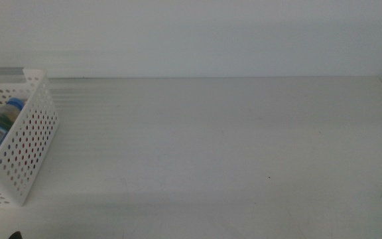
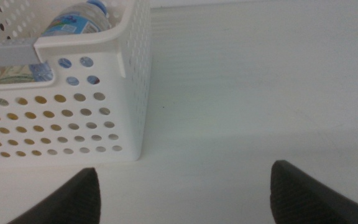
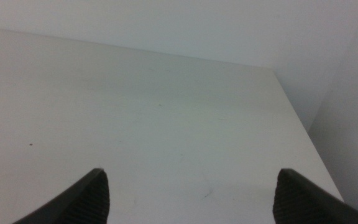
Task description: Use arms to grab the bottles and put them into the dustbin to the left of the table.
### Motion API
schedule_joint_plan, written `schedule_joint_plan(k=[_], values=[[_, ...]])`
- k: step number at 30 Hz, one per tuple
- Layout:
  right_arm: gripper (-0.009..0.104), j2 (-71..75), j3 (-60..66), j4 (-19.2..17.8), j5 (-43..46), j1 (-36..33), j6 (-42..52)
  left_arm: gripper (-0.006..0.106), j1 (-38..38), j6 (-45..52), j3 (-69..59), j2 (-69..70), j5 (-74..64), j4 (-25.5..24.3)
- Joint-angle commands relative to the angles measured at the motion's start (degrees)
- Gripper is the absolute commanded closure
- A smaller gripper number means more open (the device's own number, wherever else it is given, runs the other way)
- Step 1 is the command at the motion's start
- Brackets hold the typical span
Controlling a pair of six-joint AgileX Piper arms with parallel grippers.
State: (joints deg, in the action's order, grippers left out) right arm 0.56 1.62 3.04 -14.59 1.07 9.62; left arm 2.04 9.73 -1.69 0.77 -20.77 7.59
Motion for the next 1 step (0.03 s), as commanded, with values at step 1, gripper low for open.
schedule_joint_plan(k=[1], values=[[0.025, 1.6, -0.4, -0.3, 4.4, 0.3, 0.7, 0.01, 0.1, -0.7, -0.4, 0.9, 3.9, 0.3]])
